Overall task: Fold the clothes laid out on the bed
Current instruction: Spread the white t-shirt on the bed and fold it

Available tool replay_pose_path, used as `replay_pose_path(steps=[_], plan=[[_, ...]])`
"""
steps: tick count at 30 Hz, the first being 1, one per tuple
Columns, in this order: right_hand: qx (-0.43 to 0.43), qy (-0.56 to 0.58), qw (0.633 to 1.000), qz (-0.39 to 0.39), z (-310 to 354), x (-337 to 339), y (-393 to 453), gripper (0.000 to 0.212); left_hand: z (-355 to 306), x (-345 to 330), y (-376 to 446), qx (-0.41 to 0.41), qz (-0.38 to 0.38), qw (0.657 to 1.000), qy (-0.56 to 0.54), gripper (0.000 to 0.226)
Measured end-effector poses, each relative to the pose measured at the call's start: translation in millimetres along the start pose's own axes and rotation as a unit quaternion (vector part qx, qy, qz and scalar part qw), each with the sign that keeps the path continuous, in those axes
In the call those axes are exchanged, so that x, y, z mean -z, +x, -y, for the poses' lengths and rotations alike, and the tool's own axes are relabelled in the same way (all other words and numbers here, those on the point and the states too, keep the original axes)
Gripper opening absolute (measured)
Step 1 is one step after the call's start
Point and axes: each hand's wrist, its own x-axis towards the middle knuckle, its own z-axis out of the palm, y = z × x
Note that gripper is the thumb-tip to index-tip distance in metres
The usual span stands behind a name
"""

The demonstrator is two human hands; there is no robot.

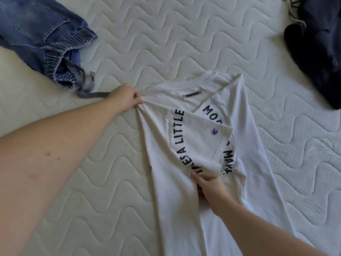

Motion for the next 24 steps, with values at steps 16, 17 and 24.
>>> replay_pose_path(steps=[16, 17, 24], plan=[[-0.009, -0.035, 0.999, -0.007, 1.6, -0.3, -2.1, 0.019, -17.8, -17.3, -12.0, 0.001, -0.068, 0.997, -0.032, 0.025], [-0.008, -0.034, 0.999, -0.005, 1.5, -0.3, -2.2, 0.020, -16.0, -16.5, -11.7, 0.012, -0.068, 0.997, -0.019, 0.028], [0.002, -0.030, 1.000, -0.001, 0.4, 1.1, -1.6, 0.018, -9.0, -15.7, -13.9, 0.081, -0.065, 0.995, 0.011, 0.041]])
